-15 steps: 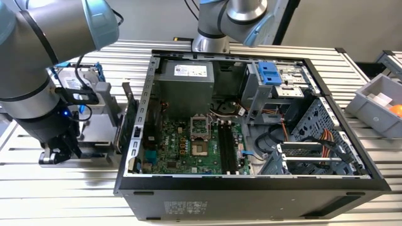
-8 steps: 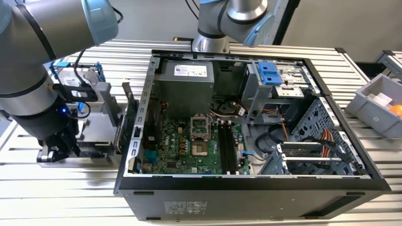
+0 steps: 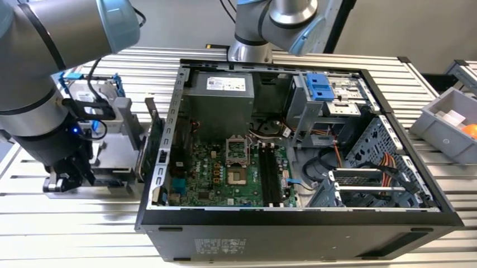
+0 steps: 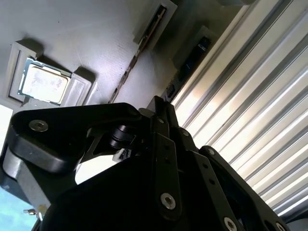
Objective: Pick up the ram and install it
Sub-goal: 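Pick up the ram and move it above insertion slot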
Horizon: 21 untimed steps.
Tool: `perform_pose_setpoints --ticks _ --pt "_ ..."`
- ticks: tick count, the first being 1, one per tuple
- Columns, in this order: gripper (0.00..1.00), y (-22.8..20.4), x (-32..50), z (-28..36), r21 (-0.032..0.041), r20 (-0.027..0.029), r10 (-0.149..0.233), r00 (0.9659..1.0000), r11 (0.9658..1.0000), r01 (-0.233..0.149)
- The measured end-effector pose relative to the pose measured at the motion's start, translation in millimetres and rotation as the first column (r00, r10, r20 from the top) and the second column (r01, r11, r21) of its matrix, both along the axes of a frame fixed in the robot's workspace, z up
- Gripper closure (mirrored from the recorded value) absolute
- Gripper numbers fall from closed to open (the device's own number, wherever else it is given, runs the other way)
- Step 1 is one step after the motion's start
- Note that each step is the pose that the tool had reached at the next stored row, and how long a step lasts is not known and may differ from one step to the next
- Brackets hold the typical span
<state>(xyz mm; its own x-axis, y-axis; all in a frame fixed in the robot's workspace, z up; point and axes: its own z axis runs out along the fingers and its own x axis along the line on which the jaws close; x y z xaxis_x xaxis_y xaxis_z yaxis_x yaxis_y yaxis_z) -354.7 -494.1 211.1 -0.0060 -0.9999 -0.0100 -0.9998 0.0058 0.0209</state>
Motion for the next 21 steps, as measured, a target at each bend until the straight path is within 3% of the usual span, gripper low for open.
perform_pose_setpoints --ticks 9,21 --pt "1.00 0.0 0.1 8.5 -0.0001 0.0004 -0.001 1.0000 1.0000 0.001" --pt "1.00 0.0 0.1 27.0 0.0000 0.0004 -0.002 1.0000 1.0000 0.002"
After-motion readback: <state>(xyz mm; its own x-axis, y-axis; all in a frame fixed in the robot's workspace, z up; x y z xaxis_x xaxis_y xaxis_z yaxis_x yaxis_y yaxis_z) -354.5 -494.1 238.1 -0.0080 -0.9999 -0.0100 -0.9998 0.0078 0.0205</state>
